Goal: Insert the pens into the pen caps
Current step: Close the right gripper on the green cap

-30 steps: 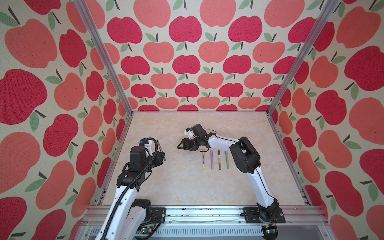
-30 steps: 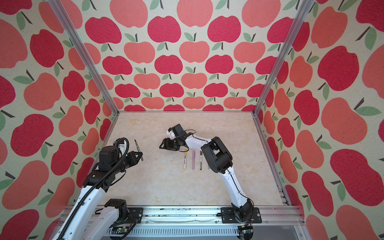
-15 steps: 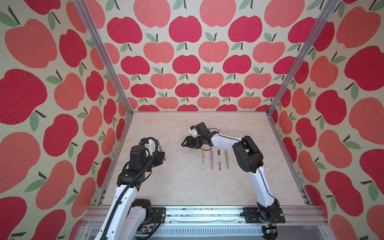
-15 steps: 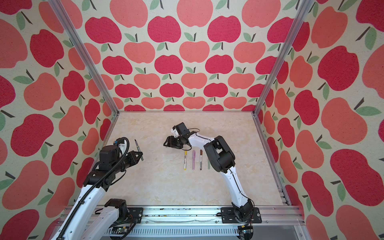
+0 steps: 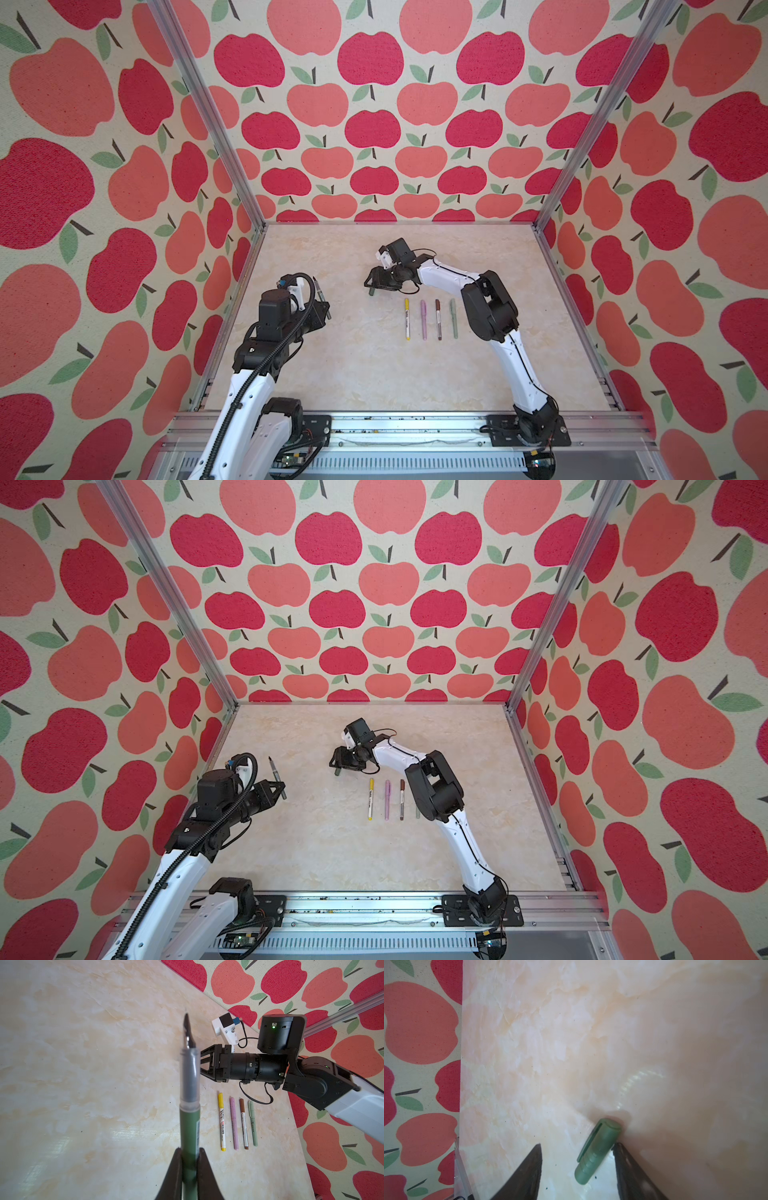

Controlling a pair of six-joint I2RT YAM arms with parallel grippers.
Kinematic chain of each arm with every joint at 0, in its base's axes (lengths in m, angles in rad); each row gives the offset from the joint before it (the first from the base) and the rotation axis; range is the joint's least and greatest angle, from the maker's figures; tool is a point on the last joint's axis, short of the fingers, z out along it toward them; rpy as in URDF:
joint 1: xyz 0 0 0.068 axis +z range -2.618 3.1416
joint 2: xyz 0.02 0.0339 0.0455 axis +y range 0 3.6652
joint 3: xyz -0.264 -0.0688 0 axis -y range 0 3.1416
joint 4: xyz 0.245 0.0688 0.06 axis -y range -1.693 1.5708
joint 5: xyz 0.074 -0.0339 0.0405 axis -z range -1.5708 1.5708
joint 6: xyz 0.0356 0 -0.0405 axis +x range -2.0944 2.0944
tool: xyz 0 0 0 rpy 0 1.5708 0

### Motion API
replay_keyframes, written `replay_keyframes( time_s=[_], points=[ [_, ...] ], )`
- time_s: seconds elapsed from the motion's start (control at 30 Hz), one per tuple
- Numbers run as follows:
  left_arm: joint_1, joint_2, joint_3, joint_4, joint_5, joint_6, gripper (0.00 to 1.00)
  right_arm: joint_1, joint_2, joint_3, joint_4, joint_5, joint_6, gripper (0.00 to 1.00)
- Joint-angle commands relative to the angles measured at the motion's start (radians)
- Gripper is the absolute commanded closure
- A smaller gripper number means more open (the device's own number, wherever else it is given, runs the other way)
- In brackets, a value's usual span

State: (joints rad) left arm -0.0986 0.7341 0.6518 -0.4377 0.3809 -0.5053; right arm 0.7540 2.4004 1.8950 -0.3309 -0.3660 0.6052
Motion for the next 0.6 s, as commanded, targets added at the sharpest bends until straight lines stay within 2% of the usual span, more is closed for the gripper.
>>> replay_keyframes(
  time_s=[0.0, 0.27, 0.57],
  points=[
    [0.005, 0.004, 0.032, -0.003, 0.013, 0.01, 1.0, 0.035, 0.049, 0.043, -0.145, 0.113, -0.099, 0.45],
    [0.005, 0.004, 0.022, 0.002, 0.029, 0.01, 1.0, 0.08, 0.079, 0.101, -0.259, 0.283, -0.198, 0.54],
    [0.006, 0.0, 0.022, -0.002, 0.027, 0.01, 1.0, 0.091, 0.088, 0.114, -0.282, 0.338, -0.221, 0.75]
  ],
)
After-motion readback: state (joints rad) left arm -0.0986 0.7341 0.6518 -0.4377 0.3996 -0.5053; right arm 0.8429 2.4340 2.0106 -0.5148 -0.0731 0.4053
